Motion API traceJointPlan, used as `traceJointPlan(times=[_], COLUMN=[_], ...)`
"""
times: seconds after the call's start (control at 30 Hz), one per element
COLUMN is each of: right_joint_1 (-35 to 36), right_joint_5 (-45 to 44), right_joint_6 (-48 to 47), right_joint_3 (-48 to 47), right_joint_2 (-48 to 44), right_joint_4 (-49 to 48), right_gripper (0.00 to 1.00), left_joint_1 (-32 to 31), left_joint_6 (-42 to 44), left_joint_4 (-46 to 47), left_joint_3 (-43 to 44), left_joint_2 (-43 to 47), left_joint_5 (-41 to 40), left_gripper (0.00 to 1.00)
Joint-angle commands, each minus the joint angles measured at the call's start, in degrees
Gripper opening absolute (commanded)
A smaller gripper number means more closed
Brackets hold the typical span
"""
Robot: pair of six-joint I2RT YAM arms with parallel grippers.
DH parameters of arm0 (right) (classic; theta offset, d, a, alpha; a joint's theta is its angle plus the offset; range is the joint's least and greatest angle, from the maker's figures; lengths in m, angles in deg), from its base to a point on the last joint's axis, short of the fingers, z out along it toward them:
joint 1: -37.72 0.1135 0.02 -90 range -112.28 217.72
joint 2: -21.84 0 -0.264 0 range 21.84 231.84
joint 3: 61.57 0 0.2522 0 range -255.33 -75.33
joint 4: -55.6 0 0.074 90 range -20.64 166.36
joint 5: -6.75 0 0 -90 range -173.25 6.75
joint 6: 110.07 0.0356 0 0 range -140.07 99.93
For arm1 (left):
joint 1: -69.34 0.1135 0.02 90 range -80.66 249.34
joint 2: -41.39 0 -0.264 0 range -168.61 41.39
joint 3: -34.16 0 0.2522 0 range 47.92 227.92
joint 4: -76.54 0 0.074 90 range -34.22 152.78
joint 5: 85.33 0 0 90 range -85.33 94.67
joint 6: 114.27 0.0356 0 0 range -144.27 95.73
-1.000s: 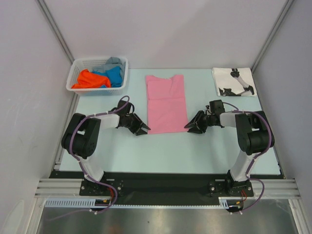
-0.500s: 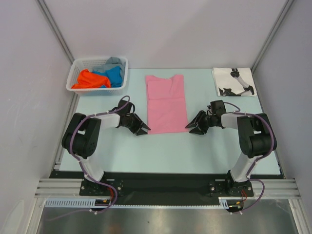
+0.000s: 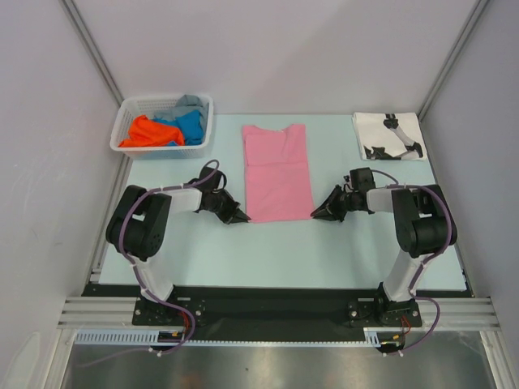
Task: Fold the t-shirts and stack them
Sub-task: Fold the tshirt
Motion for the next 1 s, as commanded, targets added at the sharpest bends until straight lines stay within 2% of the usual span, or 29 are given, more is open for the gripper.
traceJointPlan(times=[0.0,0.03,0.33,0.73,0.97], right_joint_1=[0.43,0.34,1.04,4.12,5.26], right_joint_5=[-6.46,-5.84,-4.00,-3.90,-2.68], right_joint_6=[-6.07,-7.12,-12.67,-8.98,-8.45], right_joint_3=[0.75,0.83,7.68,27.09,29.74], right_joint_2=[3.59,3.68,-3.25,-29.43,-35.86], right_joint_4=[1.00,0.48,3.37,6.36,9.52], right_gripper=[0.06,0.00,0.00,0.00,0.00], left_joint_1=[-0.86,-0.86,-2.43,-12.01,-16.24], left_joint_6=[4.30,4.66,7.82,2.47,-0.25], left_joint_4=[-5.66,-6.01,-6.01,-7.60,-8.47], left_joint_3=[-1.96,-2.13,-10.03,-25.15,-27.36], left_joint_2=[-3.75,-3.40,3.80,22.61,27.27], left_joint_5=[-9.74,-10.26,-12.64,-16.25,-16.33], left_gripper=[0.00,0.00,0.00,0.00,0.00])
